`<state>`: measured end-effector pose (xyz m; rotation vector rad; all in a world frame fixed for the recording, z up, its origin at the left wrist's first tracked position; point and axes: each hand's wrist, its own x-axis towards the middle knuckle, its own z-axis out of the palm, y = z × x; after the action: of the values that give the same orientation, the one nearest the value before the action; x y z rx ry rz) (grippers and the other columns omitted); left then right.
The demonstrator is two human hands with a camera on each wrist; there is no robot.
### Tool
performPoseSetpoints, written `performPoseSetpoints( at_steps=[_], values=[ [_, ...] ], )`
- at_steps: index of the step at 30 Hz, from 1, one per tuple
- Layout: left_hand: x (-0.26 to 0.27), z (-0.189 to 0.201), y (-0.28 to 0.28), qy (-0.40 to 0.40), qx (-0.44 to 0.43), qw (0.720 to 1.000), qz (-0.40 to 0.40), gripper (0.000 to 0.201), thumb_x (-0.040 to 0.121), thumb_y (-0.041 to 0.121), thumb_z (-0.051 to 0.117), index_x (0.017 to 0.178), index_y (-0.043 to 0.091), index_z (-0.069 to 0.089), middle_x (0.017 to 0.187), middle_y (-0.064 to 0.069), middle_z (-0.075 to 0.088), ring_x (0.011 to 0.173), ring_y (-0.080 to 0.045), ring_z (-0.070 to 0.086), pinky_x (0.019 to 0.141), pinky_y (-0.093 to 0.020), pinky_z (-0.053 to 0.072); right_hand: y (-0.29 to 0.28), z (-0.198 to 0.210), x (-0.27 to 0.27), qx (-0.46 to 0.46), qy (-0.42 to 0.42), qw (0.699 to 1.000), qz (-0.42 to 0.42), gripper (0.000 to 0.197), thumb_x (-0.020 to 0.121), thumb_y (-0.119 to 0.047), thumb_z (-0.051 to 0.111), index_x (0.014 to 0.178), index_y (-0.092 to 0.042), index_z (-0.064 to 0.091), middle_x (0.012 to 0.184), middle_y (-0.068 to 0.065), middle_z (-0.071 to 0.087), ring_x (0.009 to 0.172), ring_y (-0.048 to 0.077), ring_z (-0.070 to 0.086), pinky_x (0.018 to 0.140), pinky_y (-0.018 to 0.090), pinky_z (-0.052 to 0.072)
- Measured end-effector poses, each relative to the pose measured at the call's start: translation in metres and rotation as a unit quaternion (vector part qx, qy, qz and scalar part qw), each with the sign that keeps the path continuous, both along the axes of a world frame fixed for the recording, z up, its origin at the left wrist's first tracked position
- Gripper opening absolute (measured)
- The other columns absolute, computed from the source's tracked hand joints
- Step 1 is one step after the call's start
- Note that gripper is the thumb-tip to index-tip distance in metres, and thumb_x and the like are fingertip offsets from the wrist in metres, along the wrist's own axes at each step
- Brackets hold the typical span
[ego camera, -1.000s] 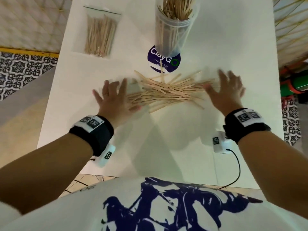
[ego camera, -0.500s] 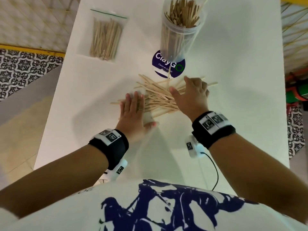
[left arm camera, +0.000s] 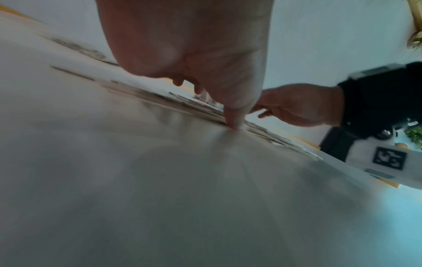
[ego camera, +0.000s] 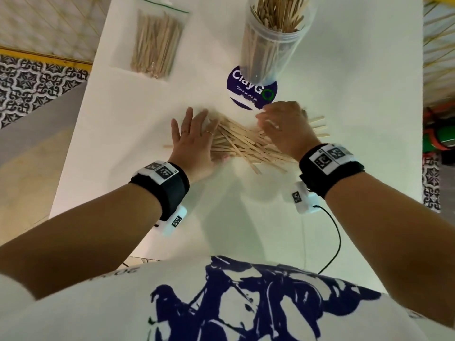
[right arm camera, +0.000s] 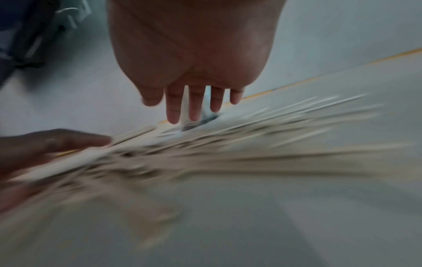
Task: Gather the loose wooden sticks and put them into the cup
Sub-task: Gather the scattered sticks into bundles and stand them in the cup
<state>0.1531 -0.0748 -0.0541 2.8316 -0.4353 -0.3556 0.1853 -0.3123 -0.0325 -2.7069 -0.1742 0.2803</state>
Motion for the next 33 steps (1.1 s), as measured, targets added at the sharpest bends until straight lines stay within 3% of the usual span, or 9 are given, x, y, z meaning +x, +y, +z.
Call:
performPoseSetpoints(
  at_steps=[4, 8, 12, 15, 18, 22, 26, 30, 33],
  values=[
    [0.009, 0.003, 0.001, 0.063, 0.003, 0.997, -0.053, 0.125, 0.062, 0.073, 0.065, 0.149, 0.032, -0.014, 0.160, 0.000, -0.019, 0.142, -0.034, -0.028, 0.104, -0.065, -0.018, -0.068, -0.005, -0.012, -0.034, 0.099, 0.993, -0.057, 0.089, 0.070, -0.074, 0.021, 0.148, -0.034, 0.030, 0.161, -0.010, 0.016, 0.150, 0.020, -0.002, 0.120, 0.050, -0.003],
    [0.015, 0.000, -0.020, 0.056, -0.003, 0.993, -0.103, 0.122, 0.066, 0.074, 0.060, 0.149, 0.028, -0.016, 0.161, 0.004, -0.011, 0.142, -0.035, -0.026, 0.107, -0.068, -0.016, -0.057, -0.014, -0.035, -0.032, 0.138, 0.989, -0.049, 0.112, 0.060, -0.079, 0.027, 0.154, -0.023, 0.005, 0.163, -0.001, -0.009, 0.148, 0.025, -0.019, 0.117, 0.049, -0.013],
    [0.021, 0.004, -0.049, 0.027, 0.010, 0.996, -0.080, 0.102, 0.070, 0.072, 0.058, 0.149, 0.017, 0.023, 0.147, -0.008, 0.029, 0.146, -0.038, -0.005, 0.109, -0.069, -0.008, -0.019, -0.022, -0.059, -0.003, 0.120, 0.992, -0.046, 0.128, 0.059, -0.079, 0.059, 0.154, -0.014, 0.001, 0.163, 0.006, -0.009, 0.147, 0.030, -0.019, 0.115, 0.043, -0.015],
    [0.023, 0.009, -0.057, -0.004, 0.014, 0.998, -0.056, 0.077, 0.071, 0.069, 0.059, 0.129, 0.019, 0.051, 0.132, -0.010, 0.044, 0.143, -0.037, 0.016, 0.109, -0.070, -0.006, -0.004, -0.021, -0.067, 0.031, 0.066, 0.991, -0.116, 0.093, 0.077, -0.048, 0.072, 0.151, -0.018, 0.024, 0.163, 0.004, 0.010, 0.150, 0.030, -0.006, 0.122, 0.045, -0.003],
    [0.022, 0.013, -0.045, -0.026, 0.003, 1.000, -0.013, 0.073, 0.068, 0.069, 0.061, 0.118, 0.016, 0.057, 0.132, -0.011, 0.044, 0.142, -0.038, 0.019, 0.107, -0.071, -0.008, -0.014, -0.017, -0.070, 0.011, 0.042, 0.990, -0.135, 0.092, 0.077, -0.050, 0.072, 0.151, -0.027, 0.023, 0.163, 0.003, 0.008, 0.150, 0.030, -0.007, 0.121, 0.048, 0.000],
    [0.009, 0.013, 0.008, 0.025, 0.017, 0.996, 0.079, 0.114, 0.056, 0.074, 0.068, 0.147, 0.021, 0.023, 0.159, -0.011, 0.009, 0.146, -0.038, -0.009, 0.101, -0.074, -0.011, -0.047, -0.019, -0.080, -0.012, 0.115, 0.982, -0.151, 0.130, 0.058, -0.072, 0.070, 0.153, -0.026, -0.006, 0.161, 0.009, -0.018, 0.145, 0.033, -0.024, 0.115, 0.056, -0.013],
    [-0.009, 0.006, 0.030, 0.115, -0.005, 0.989, 0.090, 0.131, 0.060, 0.075, 0.065, 0.148, 0.027, -0.019, 0.157, -0.006, -0.026, 0.141, -0.034, -0.030, 0.107, -0.067, -0.014, -0.039, -0.021, -0.066, -0.031, 0.130, 0.989, -0.064, 0.142, 0.051, -0.076, 0.069, 0.151, -0.022, -0.015, 0.159, 0.013, -0.024, 0.143, 0.035, -0.028, 0.113, 0.060, -0.017],
    [-0.002, -0.002, 0.005, 0.084, -0.035, 0.996, 0.024, 0.122, 0.069, 0.070, 0.062, 0.149, 0.024, -0.018, 0.158, -0.005, -0.023, 0.142, -0.035, -0.026, 0.109, -0.063, -0.014, -0.003, -0.018, -0.036, -0.039, 0.126, 0.990, 0.048, 0.140, 0.056, -0.071, 0.074, 0.151, -0.019, -0.015, 0.159, 0.012, -0.023, 0.143, 0.036, -0.027, 0.110, 0.056, -0.020],
    [0.004, -0.004, -0.013, 0.076, -0.046, 0.996, 0.008, 0.110, 0.076, 0.065, 0.058, 0.151, 0.023, -0.011, 0.161, -0.005, -0.011, 0.145, -0.035, -0.017, 0.114, -0.055, -0.010, 0.028, -0.022, -0.031, -0.021, 0.106, 0.991, 0.080, 0.121, 0.068, -0.062, 0.072, 0.154, -0.017, -0.001, 0.163, 0.006, -0.005, 0.148, 0.035, -0.015, 0.116, 0.057, -0.013]
  ],
)
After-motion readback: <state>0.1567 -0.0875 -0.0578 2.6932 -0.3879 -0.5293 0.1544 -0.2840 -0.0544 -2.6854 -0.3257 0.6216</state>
